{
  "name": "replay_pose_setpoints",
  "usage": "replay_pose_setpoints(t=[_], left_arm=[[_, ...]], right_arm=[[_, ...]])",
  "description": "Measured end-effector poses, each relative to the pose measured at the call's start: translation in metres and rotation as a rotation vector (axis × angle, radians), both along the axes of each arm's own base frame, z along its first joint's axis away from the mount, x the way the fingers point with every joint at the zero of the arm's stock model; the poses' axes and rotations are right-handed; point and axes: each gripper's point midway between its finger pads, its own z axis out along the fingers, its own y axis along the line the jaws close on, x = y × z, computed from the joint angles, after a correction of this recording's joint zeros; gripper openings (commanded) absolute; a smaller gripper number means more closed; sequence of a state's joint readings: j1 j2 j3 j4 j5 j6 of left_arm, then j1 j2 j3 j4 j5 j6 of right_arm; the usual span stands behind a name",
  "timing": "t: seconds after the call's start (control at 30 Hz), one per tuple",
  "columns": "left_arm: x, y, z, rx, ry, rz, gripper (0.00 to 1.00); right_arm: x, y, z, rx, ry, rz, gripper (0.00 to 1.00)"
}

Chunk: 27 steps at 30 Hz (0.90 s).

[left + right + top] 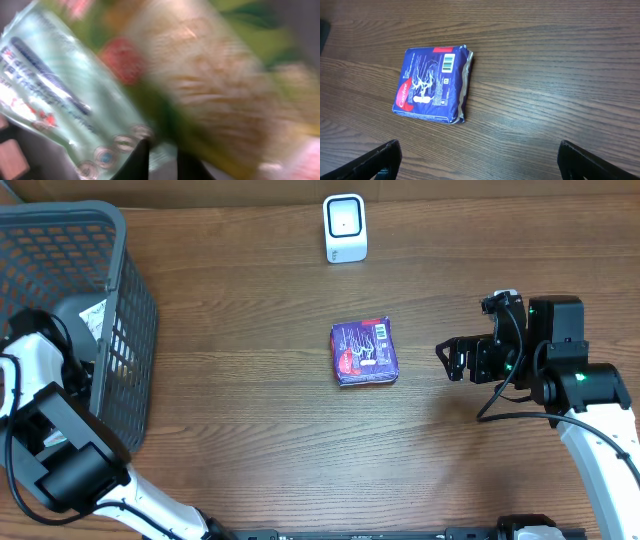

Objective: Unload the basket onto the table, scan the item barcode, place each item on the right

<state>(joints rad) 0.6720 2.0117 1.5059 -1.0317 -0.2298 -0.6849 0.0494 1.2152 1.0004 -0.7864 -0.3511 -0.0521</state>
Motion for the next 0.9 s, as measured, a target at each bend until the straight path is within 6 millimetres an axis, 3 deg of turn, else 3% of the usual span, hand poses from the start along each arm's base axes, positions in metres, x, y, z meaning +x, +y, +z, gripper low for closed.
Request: replay_pose_setpoints(t=[0.07, 0.17, 0.3, 0.47, 0.57, 0.63, 0.9], left_arm=[[0.01, -0.001, 0.009, -0.032, -0.024, -0.01, 0.45], [0.029, 0.005, 0.036, -0.033, -0.081, -0.026, 0.55], [0.048, 0.017, 0.071, 0.011, -0.155, -0.035, 0.6], [0.046, 0.015, 0.071, 0.007, -0.166, 0.053, 0.68], [0.045, 0.019, 0.068, 0.027, -0.168, 0.089, 0.82], [0.045, 0.023, 0.066, 0.048, -0.161, 0.086, 0.86], [0.062, 0.042, 0.063, 0.129, -0.164, -0.18, 0.87]], right_arm=[[0.0, 0.0, 0.0, 0.0, 0.0, 0.0, 1.0], [0.0, 0.0, 0.0, 0.0, 0.0, 0.0, 1.0], [0.0, 0.0, 0.0, 0.0, 0.0, 0.0, 1.0], [0.0, 0.0, 0.0, 0.0, 0.0, 0.0, 1.0], [0.0, 0.0, 0.0, 0.0, 0.0, 0.0, 1.0], [0.0, 0.0, 0.0, 0.0, 0.0, 0.0, 1.0], [0.0, 0.0, 0.0, 0.0, 0.0, 0.0, 1.0]])
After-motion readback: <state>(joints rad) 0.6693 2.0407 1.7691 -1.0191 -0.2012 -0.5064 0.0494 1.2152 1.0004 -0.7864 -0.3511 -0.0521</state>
